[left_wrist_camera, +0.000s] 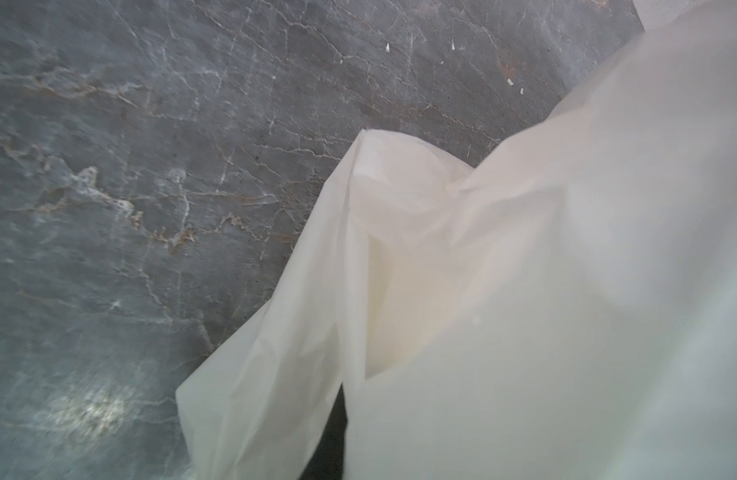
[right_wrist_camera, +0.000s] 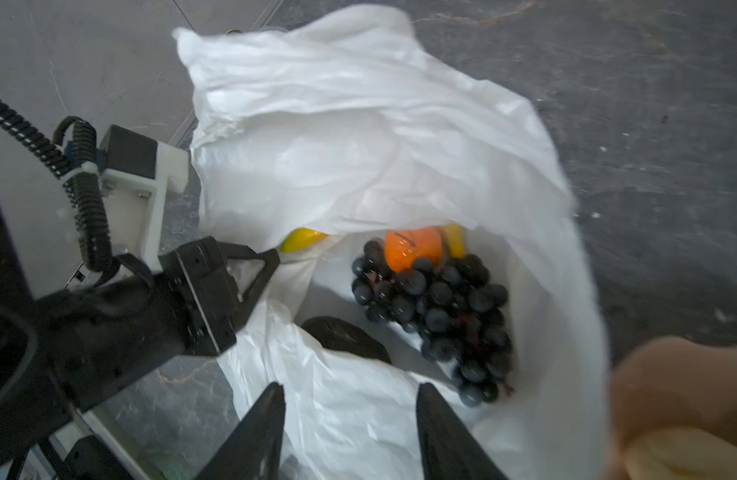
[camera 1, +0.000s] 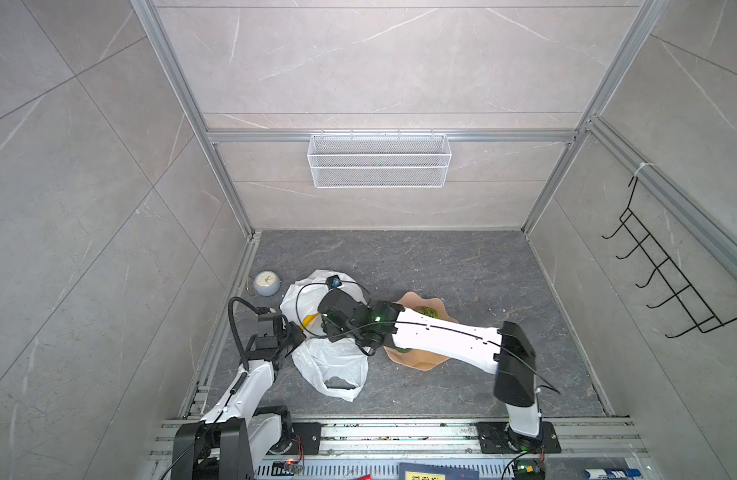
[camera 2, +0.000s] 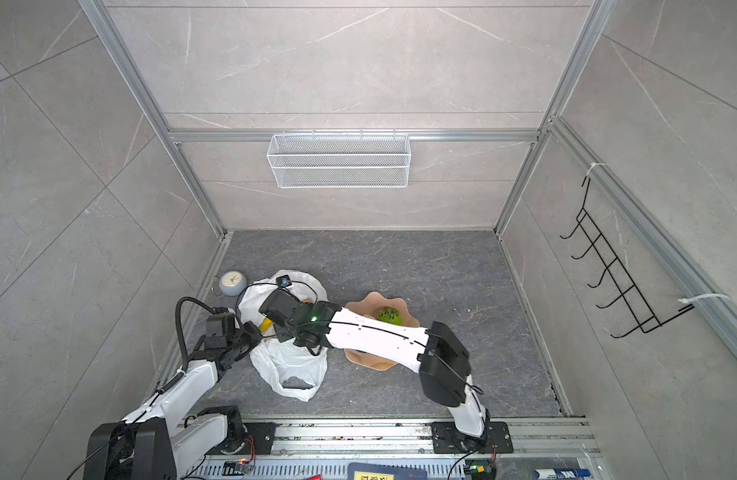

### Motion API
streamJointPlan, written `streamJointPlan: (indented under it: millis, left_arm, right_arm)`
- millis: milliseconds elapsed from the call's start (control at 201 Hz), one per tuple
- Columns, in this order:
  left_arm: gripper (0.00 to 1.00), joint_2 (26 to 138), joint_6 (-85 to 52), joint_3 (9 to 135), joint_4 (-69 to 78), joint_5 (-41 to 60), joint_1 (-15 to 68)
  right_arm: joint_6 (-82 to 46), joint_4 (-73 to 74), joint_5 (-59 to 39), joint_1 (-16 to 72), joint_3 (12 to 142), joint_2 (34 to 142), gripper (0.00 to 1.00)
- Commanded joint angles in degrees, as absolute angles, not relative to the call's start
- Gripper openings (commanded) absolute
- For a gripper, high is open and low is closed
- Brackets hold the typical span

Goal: Take the fake fruits out of the plastic bag
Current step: 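Open the right gripper and reach back into the bag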

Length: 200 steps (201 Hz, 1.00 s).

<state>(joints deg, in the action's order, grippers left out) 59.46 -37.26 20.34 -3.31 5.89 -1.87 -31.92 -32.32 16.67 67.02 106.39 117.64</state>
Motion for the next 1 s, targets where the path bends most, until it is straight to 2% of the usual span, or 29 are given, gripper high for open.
streamJointPlan:
  millis: [0,75,259,433,568,991]
  left_arm:
    - [0.11,60.0,-35.5,21.3,-1.6,7.6,-1.7]
    - [0.11,60.3,-35.5,21.4,-1.5,7.8,-1.7]
    - [0.11,60.7,-35.3,21.4,-1.1,9.0,-1.6]
    - [0.11,60.3,-35.0,21.4,-0.9,9.5,-1.7]
    - [0.11,60.4,-34.9,21.3,-0.8,9.7,-1.6]
    - [0.12,60.7,-35.0,21.4,-0.8,9.9,-1.6]
  right_arm:
    - [-28.3,-36.6,9.2,64.8,114.1,124.3,0.50]
    - [-27.2,-38.5,7.8,63.7,118.9,128.7,0.48]
    - [-25.8,-49.1,12.6,62.1,133.4,139.8,0.44]
    - [-23.9,-55.3,20.1,61.9,144.6,146.6,0.44]
    - [-23.3,-58.2,20.2,61.5,152.5,151.8,0.43]
    - [-23.3,-58.1,20.3,60.5,154.7,155.5,0.36]
